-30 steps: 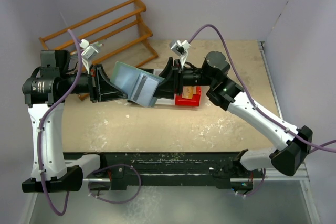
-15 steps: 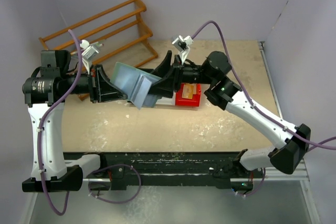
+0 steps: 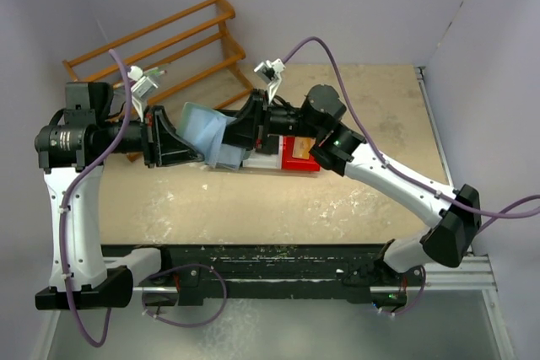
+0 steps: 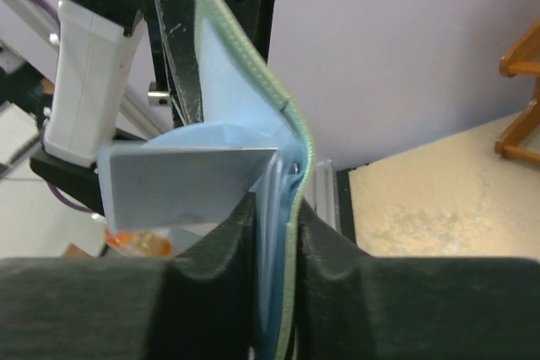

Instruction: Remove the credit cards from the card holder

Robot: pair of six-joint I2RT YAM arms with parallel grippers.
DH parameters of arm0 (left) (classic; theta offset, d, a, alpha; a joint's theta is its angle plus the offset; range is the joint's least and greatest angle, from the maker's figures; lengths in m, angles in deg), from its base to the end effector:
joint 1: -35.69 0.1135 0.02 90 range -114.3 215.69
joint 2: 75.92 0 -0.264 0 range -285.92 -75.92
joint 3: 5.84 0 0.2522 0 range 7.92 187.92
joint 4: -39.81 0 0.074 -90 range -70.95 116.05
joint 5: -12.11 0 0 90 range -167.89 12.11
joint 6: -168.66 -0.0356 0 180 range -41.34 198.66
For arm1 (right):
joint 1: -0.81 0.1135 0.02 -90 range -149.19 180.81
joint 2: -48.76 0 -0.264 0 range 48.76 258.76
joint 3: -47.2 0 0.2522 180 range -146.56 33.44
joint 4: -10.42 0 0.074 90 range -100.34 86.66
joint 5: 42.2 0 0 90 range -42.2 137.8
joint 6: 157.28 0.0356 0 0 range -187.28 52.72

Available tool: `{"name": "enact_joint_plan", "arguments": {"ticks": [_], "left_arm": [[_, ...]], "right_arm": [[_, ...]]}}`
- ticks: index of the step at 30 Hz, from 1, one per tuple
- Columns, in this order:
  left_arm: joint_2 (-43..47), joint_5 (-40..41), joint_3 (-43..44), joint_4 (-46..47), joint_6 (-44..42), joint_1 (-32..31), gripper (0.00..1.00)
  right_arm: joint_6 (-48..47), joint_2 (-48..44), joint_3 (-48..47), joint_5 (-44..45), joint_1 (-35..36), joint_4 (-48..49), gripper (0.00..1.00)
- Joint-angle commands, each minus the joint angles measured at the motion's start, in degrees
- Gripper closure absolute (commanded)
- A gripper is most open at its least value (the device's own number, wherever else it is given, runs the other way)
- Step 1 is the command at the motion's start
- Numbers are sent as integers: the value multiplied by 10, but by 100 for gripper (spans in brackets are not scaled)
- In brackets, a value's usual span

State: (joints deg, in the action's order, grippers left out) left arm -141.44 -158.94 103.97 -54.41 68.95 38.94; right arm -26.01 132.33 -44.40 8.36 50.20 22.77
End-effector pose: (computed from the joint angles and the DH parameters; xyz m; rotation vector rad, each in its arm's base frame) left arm 0.1441 -0.0270 0.4690 0.6873 1.8341 -1.5113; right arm 0.2011 0.2693 0.4464 -0.7930 1.3025 1.7280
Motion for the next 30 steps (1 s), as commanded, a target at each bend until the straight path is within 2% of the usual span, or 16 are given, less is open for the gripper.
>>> {"name": "enact_joint_plan", "arguments": {"ticks": [1, 3, 4, 6, 8, 10, 13, 16, 22, 25, 30], "left_arm": [[3, -4, 17, -17, -46, -1, 91], [1, 17, 17, -34, -72, -1, 77], [-1, 29, 17, -44, -87, -1, 68], [-4, 58, 24, -63, -118, -1, 41], [-1, 96, 29, -57, -132, -1, 24], [25, 136, 20, -20, -122, -2, 12], [98, 239, -36, 139, -39, -1, 0], [151, 288, -82, 229, -15, -2, 1], [181, 346, -139, 254, -35, -2, 1], [182, 325, -157, 261, -21, -1, 1], [181, 288, -199, 309, 37, -2, 1]], "right_arm": [[24, -12, -10, 30, 18, 53, 90], [13, -24, -10, 52, 19, 36, 100], [2, -30, -13, 68, 21, 19, 100], [-25, -41, -26, 106, 26, -28, 100], [-52, -45, -47, 157, 40, -95, 100], [-76, -35, -81, 220, 59, -167, 100], [-108, 7, -177, 385, 102, -313, 100], [-135, 52, -267, 510, 145, -414, 100], [-158, 100, -331, 658, 184, -488, 100], [-170, 123, -367, 704, 205, -512, 100], [-178, 159, -409, 728, 226, -531, 100]]}}
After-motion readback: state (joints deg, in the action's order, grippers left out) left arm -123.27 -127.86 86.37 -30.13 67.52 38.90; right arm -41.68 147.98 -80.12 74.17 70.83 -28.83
